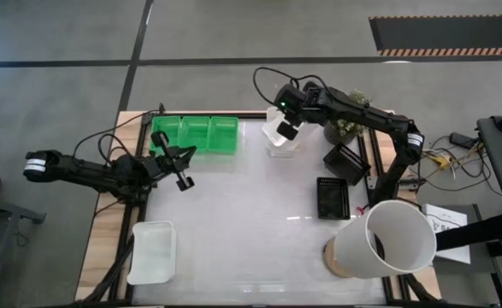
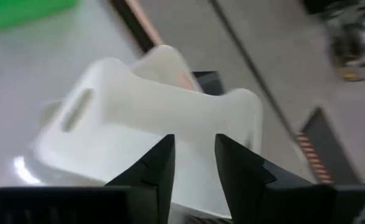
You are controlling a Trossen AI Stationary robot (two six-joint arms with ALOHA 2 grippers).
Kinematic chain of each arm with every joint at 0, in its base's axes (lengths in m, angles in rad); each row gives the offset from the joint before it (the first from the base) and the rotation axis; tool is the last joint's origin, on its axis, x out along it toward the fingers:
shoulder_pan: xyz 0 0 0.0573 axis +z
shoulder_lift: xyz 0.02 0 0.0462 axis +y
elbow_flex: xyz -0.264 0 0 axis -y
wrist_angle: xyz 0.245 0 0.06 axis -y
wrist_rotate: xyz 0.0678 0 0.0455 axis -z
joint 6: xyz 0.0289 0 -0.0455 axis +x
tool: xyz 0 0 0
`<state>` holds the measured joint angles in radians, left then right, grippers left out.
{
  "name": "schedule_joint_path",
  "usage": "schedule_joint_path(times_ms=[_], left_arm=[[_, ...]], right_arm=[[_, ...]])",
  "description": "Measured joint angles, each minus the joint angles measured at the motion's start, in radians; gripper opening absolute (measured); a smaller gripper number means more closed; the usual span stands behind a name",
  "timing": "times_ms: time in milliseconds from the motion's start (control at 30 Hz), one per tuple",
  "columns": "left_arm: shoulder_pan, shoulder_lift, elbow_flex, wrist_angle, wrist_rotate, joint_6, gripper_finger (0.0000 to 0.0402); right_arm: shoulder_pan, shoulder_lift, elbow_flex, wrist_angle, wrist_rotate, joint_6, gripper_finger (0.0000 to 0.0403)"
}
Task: Stack baskets by color
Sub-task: Stack the middle right white bin on top of the top white bin
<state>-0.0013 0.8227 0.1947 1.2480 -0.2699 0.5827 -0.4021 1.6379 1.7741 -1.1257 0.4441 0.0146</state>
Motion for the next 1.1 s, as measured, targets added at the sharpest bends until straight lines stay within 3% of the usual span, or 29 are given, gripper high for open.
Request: schedule_joint_path(times_ms=[400,800,1100], left_arm=[[0.0,0.0,0.0,0.0,0.0,0.0,0.0],[0.0,0.0,0.001,0.0,0.0,0.0,0.0],[0.0,0.0,0.0,0.0,0.0,0.0,0.0]], right_arm=[[0.092,0.013,0.002,0.049,-0.033,0.07,0.0141],[0.142,0.156,0.002,0.067,-0.037,0.086,0.0139],[0.157,0.212,0.003,0.074,-0.156,0.119,0.0137]])
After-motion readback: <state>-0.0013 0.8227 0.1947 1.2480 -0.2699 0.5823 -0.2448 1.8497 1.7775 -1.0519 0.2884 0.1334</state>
